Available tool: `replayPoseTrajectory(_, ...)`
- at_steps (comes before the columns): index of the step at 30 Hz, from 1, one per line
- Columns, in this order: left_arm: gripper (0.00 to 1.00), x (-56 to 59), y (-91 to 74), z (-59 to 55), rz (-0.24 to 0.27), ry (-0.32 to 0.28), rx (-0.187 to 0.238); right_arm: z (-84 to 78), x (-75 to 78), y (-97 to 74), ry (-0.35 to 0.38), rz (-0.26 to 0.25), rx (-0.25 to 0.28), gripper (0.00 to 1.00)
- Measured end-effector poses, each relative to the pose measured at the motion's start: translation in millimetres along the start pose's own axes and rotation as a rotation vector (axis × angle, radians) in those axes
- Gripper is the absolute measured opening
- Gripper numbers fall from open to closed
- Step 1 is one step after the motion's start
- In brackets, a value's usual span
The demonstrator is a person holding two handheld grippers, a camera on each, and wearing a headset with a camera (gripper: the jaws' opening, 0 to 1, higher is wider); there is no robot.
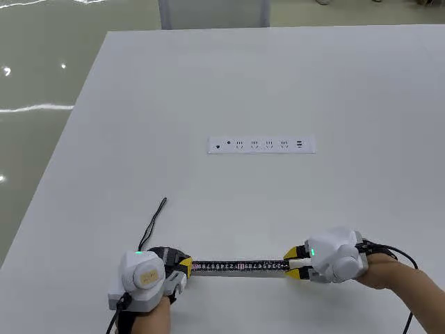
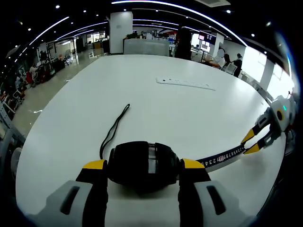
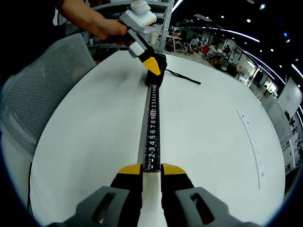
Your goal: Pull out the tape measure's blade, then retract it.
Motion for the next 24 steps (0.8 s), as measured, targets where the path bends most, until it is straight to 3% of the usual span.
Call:
replayPoseTrajectory(6,0.55,-2.1,1.6,-0.1,-0.005,0.001,0.0,8.0,-1.3,-4.5,-0.004,0.002,0.001,0.13)
replayPoseTrajectory(24,0.55,-6.2,5.6,-0.6,-0.021,-0.006,-0.008,7.9,1.4,-0.8,-0.004,0.004,0.011,0.13)
Point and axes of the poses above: the centre of the closed fingertips' face, and the gripper's own axes: y roughly forward along the fingers, x roughly to its right, z roughly out of its top, the point moved 10 cm from there along -y, roughly backward along the fingers, and after that the axes turned 12 degrees about -x, right-handed, at the moved point
